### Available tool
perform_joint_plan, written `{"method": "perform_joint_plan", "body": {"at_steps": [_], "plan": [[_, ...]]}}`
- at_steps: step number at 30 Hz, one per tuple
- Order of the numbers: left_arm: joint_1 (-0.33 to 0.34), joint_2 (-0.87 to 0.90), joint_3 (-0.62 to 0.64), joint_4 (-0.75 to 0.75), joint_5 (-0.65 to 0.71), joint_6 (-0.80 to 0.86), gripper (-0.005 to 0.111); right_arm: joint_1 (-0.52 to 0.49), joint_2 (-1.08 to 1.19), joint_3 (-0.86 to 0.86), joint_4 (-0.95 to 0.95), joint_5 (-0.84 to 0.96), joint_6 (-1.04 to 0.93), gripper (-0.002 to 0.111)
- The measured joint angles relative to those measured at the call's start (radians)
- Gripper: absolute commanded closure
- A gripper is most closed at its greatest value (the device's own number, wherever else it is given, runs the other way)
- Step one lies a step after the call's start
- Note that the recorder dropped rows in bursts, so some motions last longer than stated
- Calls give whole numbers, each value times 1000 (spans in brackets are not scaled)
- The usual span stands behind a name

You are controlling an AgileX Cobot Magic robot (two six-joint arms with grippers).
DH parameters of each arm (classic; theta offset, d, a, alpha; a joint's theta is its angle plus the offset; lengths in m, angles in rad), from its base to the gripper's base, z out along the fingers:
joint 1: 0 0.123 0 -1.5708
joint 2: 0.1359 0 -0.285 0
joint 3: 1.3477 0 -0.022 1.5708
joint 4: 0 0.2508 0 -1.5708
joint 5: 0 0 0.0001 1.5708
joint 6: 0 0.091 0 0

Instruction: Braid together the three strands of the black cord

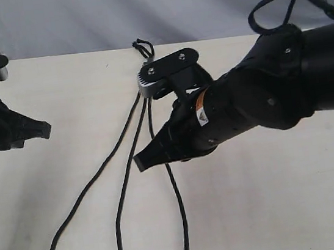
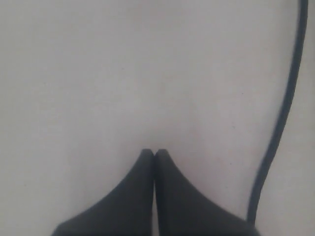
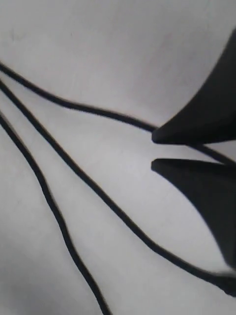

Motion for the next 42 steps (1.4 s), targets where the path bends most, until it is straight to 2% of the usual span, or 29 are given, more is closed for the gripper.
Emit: {"method": "perform_joint_plan", "body": {"at_steps": [2,4,13,22,25,31,37,42], "plan": [[0,10,0,-18,5,18,107,44,0,0,0,-7,2,65],[0,12,0,-22,5,27,107,82,0,-2,8,-16,6,60],[0,12,0,-30,5,34,107,231,166,-121,57,73,17,60],[0,12,0,-35,5,34,107,274,392,-276,69,177,17,61],[0,12,0,-35,5,34,107,277,429,-291,71,187,17,68],[0,12,0,-35,5,34,107,277,446,-298,71,198,-7,108],[0,12,0,-35,5,34,107,277,438,-331,59,276,-74,109],[0,12,0,-35,5,34,107,274,332,-349,-124,383,-26,109]]}}
